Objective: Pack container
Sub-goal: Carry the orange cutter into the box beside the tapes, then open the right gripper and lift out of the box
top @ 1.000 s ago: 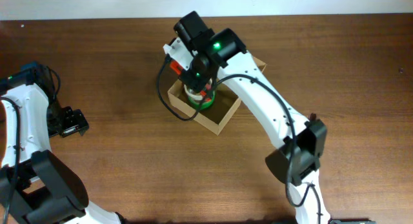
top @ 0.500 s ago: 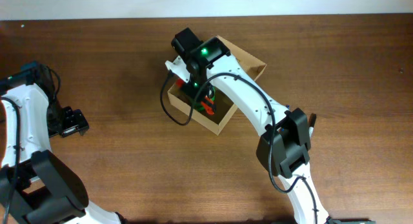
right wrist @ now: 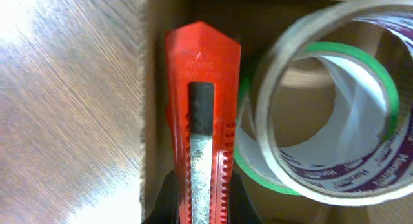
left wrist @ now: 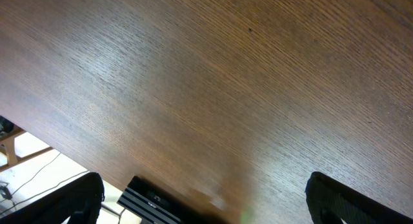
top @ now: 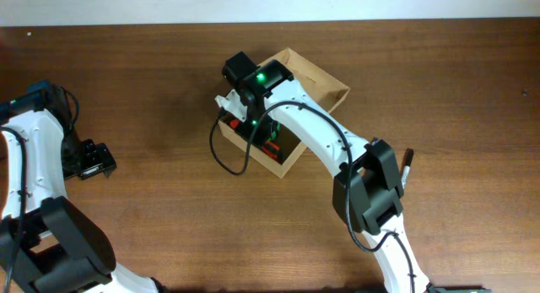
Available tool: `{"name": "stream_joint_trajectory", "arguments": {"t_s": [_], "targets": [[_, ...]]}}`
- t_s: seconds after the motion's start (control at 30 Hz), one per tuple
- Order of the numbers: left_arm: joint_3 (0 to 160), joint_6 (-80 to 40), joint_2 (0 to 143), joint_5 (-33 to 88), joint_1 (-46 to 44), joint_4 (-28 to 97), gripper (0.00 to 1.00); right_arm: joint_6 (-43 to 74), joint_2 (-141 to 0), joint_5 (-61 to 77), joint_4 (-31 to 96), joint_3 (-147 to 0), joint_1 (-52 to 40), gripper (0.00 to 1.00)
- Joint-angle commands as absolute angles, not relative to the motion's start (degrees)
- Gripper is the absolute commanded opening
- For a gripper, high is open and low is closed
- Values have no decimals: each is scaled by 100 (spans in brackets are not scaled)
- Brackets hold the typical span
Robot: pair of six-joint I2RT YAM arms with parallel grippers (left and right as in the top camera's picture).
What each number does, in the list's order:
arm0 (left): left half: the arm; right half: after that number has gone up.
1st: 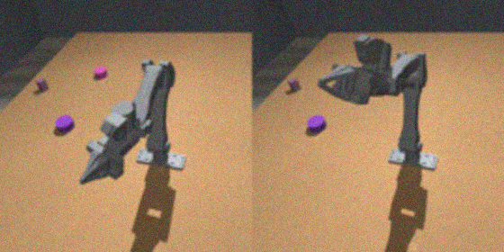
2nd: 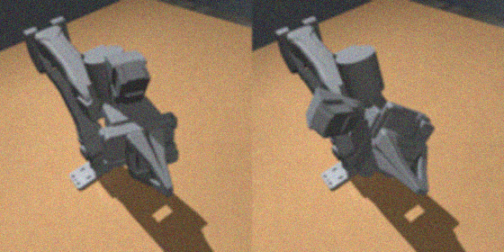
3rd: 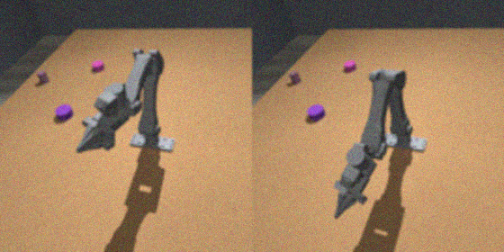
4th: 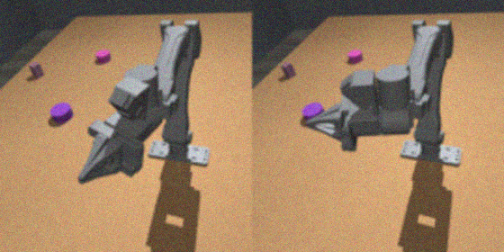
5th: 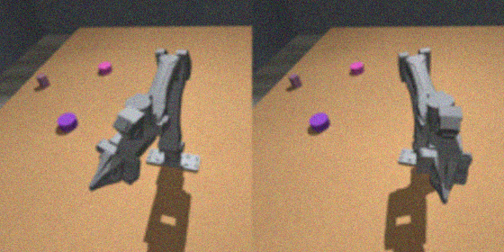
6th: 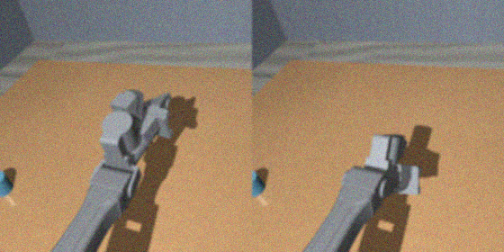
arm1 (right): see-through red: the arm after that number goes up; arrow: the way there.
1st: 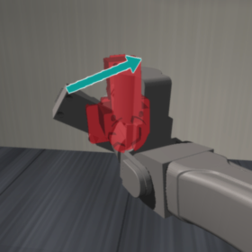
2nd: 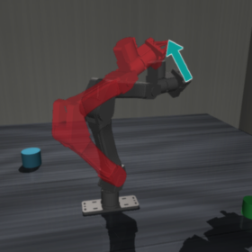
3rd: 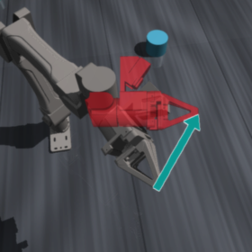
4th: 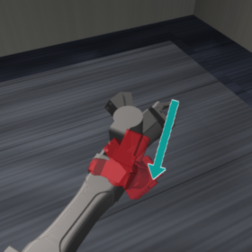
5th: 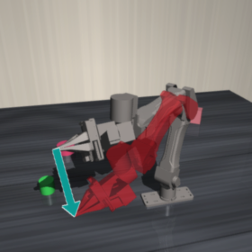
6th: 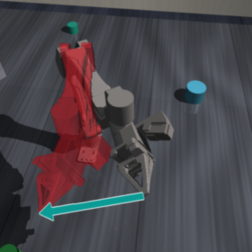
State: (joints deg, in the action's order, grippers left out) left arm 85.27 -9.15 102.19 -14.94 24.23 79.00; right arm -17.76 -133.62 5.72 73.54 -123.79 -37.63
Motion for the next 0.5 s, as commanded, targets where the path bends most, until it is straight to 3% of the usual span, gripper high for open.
{"name": "stream_joint_trajectory", "arguments": {"t_s": [0.0, 0.17, 0.33, 0.47], "targets": [[8499, -847, 10169, -1472, 2440, 7898, 100, -1712, -13356, 709, 7330, -12261, -3857, 4], [8499, -847, 10167, -1472, 2438, 7900, 100, -1712, -13356, 707, 7319, -12182, -3861, 4], [8499, -847, 10169, -1472, 2440, 7898, 100, -1712, -13356, 493, 7317, -12178, -3861, 19], [8499, -847, 10169, -1472, 2438, 7900, 100, -1710, -13325, 320, 7319, -12182, -3854, 24]]}}
